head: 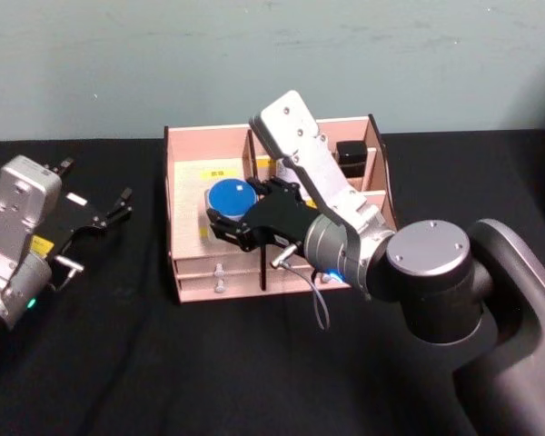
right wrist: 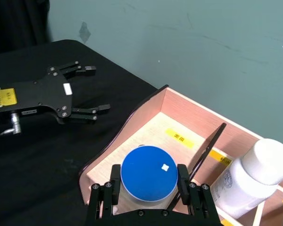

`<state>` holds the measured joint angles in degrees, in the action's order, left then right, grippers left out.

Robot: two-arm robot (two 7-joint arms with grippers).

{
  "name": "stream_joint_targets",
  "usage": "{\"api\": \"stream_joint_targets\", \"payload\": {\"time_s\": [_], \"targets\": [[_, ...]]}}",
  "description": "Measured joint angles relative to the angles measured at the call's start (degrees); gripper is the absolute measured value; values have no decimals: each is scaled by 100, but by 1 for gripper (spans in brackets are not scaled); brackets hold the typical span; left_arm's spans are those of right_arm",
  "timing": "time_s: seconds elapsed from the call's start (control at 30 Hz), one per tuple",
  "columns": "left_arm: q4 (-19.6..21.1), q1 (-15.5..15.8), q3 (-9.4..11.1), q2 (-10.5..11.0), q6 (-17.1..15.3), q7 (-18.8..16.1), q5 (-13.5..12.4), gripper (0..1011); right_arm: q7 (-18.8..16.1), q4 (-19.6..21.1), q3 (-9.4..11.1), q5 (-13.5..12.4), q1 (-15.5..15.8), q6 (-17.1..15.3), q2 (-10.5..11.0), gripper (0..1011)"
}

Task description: Pick up the facial cleanser and watermelon frost from the table and place them into the tiered storage box.

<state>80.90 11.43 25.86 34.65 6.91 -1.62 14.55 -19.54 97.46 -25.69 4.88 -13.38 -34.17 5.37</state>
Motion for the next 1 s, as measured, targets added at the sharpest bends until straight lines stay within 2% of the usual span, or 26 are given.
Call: {"api": "stream_joint_targets", "payload": {"time_s": [0.53,1.0], "targets": [[0,0,0,0,0,0,0,1001,34,-486,46,61,-269,142,-226,723],[0,0,0,0,0,0,0,1001,55,-580,54,92,-303,170,-283,723]]}}
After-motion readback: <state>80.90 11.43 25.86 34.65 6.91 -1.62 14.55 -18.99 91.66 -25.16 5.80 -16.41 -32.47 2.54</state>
